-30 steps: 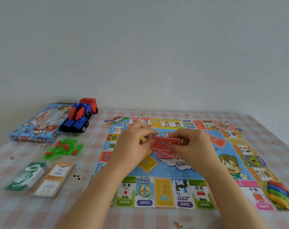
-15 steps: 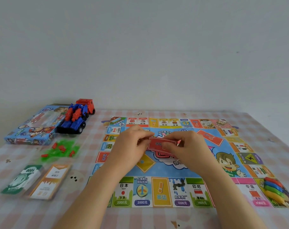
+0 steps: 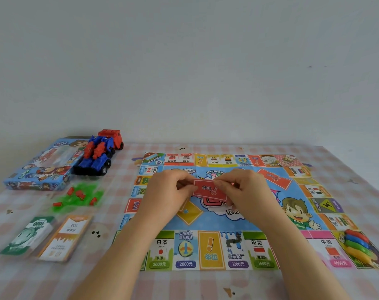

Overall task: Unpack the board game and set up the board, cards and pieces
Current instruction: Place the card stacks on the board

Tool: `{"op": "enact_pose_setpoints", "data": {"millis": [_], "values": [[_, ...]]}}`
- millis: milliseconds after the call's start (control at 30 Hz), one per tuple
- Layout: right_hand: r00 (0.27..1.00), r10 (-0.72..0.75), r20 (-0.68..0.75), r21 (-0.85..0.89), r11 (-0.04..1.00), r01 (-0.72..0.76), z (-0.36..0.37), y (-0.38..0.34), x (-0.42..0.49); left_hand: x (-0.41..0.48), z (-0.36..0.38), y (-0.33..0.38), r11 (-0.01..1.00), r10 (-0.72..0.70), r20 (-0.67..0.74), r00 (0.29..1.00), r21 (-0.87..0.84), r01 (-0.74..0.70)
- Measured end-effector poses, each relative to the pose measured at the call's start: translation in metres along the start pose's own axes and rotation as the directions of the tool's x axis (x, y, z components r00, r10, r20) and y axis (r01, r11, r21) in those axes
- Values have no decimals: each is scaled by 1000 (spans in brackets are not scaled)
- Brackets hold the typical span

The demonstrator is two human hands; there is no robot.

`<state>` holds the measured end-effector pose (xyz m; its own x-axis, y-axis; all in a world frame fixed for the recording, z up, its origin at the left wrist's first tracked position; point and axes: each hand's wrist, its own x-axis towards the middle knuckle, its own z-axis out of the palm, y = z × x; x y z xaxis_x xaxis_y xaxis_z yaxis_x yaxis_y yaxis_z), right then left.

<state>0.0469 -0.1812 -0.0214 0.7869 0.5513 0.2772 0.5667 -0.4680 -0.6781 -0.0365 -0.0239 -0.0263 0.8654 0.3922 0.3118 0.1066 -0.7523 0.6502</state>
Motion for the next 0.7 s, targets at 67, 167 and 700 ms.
{"op": "enact_pose_setpoints", "data": {"millis": [67, 167, 700], "values": [[998, -3, -66, 55, 998, 6, -2, -1, 0, 0, -2, 2, 993, -33, -20, 999, -115, 30], [992, 7, -129, 174, 985, 16, -6, -2, -2, 2, -7, 4, 920, -106, -1, 994, -380, 98], [963, -217, -160, -11, 976, 218, 1, -8, -5, 4, -22, 11, 266, -264, 455, 851, -813, 518]]}}
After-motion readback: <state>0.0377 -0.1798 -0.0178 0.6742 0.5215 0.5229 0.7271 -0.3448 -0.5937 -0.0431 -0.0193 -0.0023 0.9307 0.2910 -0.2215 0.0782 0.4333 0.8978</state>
